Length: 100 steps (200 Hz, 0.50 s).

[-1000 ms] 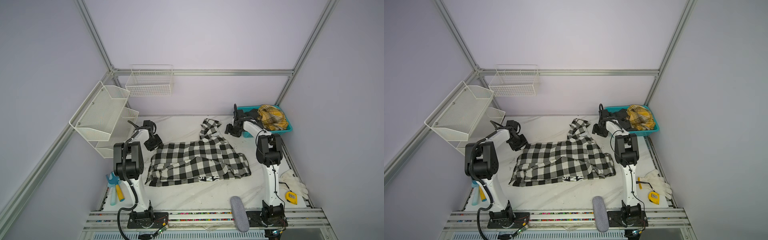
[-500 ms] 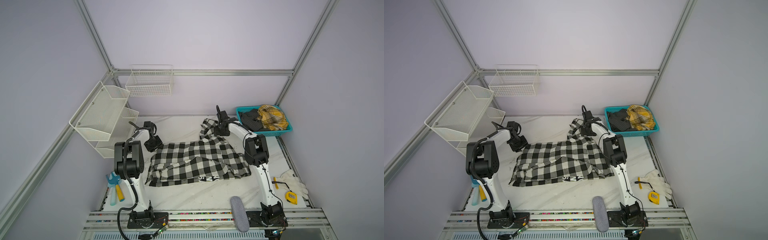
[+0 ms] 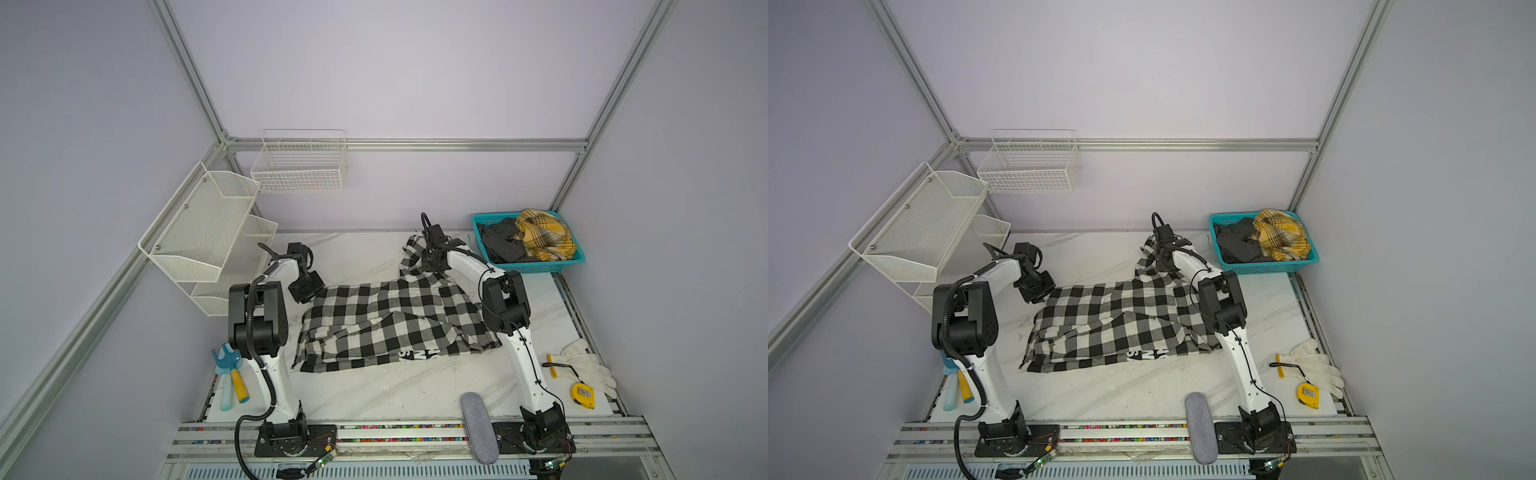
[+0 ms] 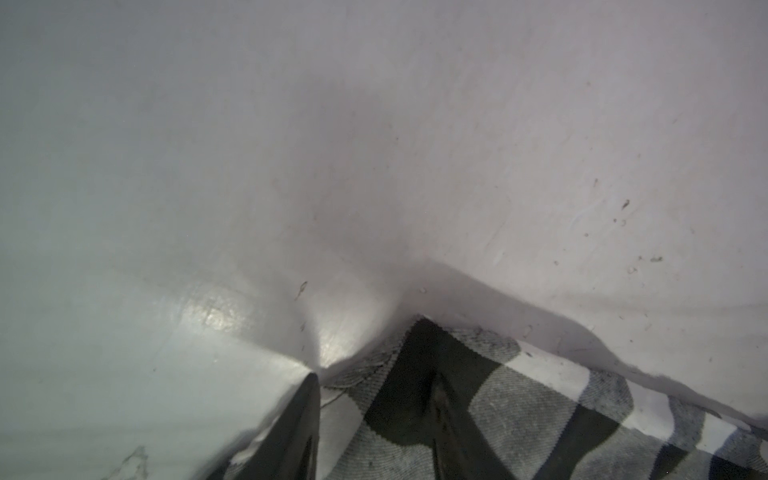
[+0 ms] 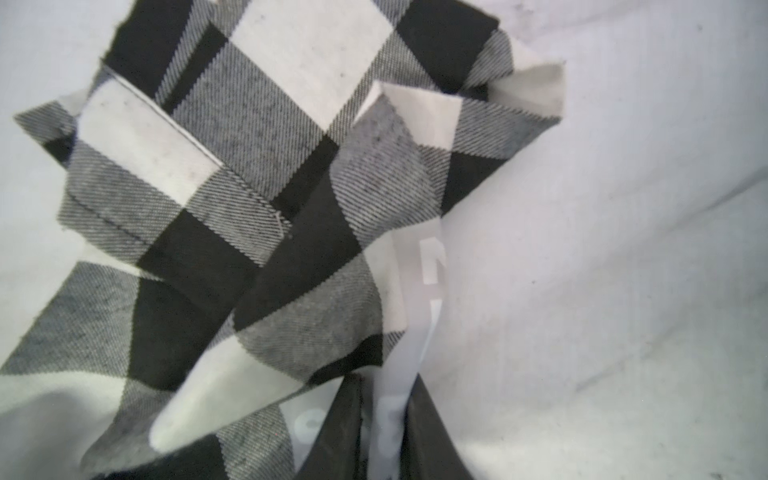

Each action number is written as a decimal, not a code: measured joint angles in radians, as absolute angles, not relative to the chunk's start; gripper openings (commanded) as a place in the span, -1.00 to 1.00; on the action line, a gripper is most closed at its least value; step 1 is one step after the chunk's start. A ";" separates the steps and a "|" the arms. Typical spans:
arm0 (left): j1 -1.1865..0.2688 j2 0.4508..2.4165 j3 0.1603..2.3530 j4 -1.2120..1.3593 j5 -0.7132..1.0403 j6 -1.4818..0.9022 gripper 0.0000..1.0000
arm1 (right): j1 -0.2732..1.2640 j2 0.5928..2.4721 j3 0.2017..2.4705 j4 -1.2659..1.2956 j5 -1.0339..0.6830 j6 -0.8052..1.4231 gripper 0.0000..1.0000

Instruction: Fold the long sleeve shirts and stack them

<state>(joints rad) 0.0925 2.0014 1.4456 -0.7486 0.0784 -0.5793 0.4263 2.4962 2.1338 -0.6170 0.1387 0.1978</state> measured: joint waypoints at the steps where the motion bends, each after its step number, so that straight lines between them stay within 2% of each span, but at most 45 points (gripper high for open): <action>1: 0.093 2.001 1.446 -0.749 0.079 -0.579 -0.12 | 0.426 2.496 2.133 -0.617 0.139 0.197 -0.39; 15: 0.093 2.001 1.446 -0.748 0.083 -0.580 -0.03 | 0.425 2.492 2.129 -0.612 0.140 0.203 -0.01; 28: 0.093 2.002 1.446 -0.748 0.090 -0.582 0.02 | 0.423 2.489 2.130 -0.617 0.143 0.202 0.02; 68: 0.093 2.030 1.506 -0.749 0.102 -0.583 0.01 | 0.419 2.491 2.153 -0.667 0.147 0.205 -0.17; 100: 0.093 2.059 1.539 -0.743 0.106 -0.583 0.00 | 0.419 2.501 2.176 -0.698 0.144 0.198 -0.54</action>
<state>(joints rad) 0.0933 2.0586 1.5394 -0.7433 0.1062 -0.5827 0.4191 2.5008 2.1757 -0.6975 0.1444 0.1982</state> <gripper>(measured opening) 0.505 0.281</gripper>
